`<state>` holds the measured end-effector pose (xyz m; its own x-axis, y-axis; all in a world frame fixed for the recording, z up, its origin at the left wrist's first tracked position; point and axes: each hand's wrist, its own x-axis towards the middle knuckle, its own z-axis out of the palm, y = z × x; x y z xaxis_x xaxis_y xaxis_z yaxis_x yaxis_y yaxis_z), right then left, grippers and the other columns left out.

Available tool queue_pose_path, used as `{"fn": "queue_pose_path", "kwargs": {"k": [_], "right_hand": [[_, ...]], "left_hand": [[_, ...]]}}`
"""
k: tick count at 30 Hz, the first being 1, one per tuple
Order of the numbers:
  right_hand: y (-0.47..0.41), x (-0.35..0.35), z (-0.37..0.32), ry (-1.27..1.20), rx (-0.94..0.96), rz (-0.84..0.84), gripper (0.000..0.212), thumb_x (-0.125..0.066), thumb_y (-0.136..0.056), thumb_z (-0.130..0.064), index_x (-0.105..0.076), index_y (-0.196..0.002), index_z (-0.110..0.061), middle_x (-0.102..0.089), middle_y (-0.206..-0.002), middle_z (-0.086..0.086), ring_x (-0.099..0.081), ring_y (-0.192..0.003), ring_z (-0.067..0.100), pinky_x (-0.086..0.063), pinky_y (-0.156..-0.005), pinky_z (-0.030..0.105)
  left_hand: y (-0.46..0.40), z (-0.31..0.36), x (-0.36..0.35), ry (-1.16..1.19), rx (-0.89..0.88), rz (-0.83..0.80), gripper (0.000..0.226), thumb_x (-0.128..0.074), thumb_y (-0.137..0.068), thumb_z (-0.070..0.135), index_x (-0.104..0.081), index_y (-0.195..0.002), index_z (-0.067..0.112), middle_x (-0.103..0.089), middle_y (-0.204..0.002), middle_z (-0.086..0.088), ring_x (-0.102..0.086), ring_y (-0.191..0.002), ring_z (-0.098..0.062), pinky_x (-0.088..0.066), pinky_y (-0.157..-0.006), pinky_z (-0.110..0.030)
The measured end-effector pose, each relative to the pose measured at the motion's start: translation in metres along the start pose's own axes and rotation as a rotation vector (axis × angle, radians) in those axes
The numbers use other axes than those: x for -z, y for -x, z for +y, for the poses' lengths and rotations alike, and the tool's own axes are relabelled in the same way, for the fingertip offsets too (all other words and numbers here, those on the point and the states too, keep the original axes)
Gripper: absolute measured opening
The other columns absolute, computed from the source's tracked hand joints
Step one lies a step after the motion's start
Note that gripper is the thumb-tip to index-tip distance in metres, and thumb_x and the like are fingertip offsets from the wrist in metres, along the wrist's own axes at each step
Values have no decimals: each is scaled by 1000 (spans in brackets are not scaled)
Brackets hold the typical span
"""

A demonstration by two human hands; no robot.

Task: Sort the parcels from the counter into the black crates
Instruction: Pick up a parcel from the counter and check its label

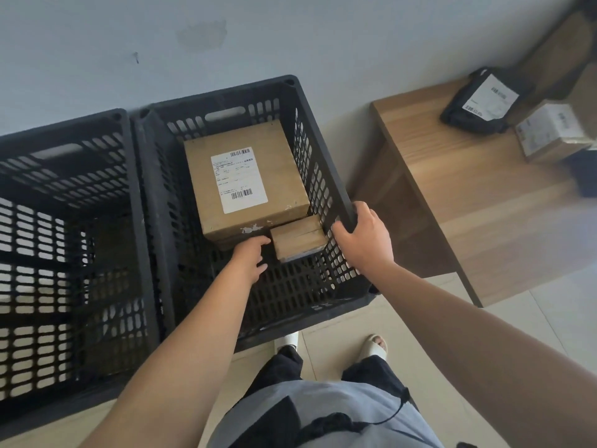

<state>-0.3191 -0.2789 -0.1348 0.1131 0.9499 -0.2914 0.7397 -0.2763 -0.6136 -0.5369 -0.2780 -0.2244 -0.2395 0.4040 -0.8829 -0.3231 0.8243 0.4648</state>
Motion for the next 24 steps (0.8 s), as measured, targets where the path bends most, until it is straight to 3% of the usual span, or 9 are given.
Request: {"fn": "queue_pose_path", "kwargs": {"k": [6,11,13,15,19,24], "right_hand": [[5,9,-2,-140,-14,-43,39,-57,-97,-38,-55,-131,-19,-62,-116,-3,-61,-105,20,-55,-97,43],[9,26,6,-409,-137,-99,47,-57,-99,-38,-50,-143,-23,-61,-135,-1,-60,-120,21,-50,-107,44],[12,45,16,-528,-163,-90,42,-59,-100,-38,-53,-139,-25,-62,-129,-2,-63,-110,15,-55,-94,36],[20,71,30,-594,-158,-74,36,-59,-102,-36,-56,-135,-25,-63,-122,-2,-61,-101,8,-50,-78,23],[44,125,71,-774,-195,19,24,-62,-101,-29,-64,-124,-23,-68,-112,-2,-66,-107,17,-54,-99,43],[73,184,128,-1018,-296,161,22,-61,-101,-17,-67,-122,-11,-68,-103,4,-67,-99,21,-54,-87,36]], "left_hand": [[51,-7,1,75,-71,7,40,-62,-101,19,-58,-139,8,-58,-141,-10,-55,-130,-26,-52,-97,-37],[113,-12,-20,128,-214,-66,31,-58,-103,17,-59,-134,11,-67,-122,-9,-66,-111,-23,-56,-94,-37],[137,-13,-32,118,-268,-80,30,-58,-103,16,-61,-133,12,-67,-124,-10,-67,-112,-25,-58,-88,-35],[160,-15,-52,77,-329,-95,26,-57,-103,14,-65,-128,13,-68,-124,-10,-68,-112,-24,-58,-87,-34],[201,-22,-110,-30,-426,-162,20,-57,-103,11,-68,-119,14,-72,-118,-12,-71,-109,-26,-60,-91,-37],[239,-42,-192,-161,-463,-288,17,-59,-101,8,-70,-112,14,-74,-113,-10,-72,-104,-25,-60,-88,-37]]}}
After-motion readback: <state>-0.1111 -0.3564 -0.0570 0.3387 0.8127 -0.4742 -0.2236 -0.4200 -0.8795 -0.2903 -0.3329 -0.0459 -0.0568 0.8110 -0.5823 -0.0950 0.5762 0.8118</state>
